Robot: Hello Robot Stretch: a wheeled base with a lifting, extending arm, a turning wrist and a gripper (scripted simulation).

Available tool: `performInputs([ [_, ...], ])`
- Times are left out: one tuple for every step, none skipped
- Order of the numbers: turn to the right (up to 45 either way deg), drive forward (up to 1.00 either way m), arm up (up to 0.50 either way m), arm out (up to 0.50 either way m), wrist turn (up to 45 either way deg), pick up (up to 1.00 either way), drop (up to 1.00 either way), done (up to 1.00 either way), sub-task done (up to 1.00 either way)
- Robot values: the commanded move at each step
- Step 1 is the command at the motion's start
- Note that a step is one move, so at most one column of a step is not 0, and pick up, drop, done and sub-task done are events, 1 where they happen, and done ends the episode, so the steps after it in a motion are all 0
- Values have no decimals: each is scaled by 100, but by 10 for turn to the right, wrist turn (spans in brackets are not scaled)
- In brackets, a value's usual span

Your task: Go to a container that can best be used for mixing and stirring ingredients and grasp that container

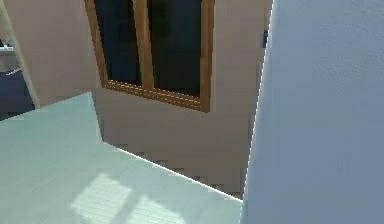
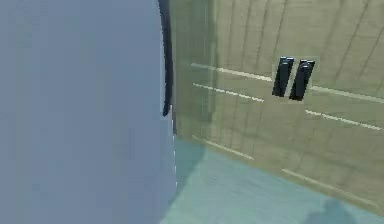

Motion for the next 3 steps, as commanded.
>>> performInputs([
  [-420, 0, 0, 0, 0, 0, 0, 0, 0],
  [0, 20, 0, 0, 0, 0, 0, 0, 0],
  [-30, 0, 0, 0, 0, 0, 0, 0, 0],
])
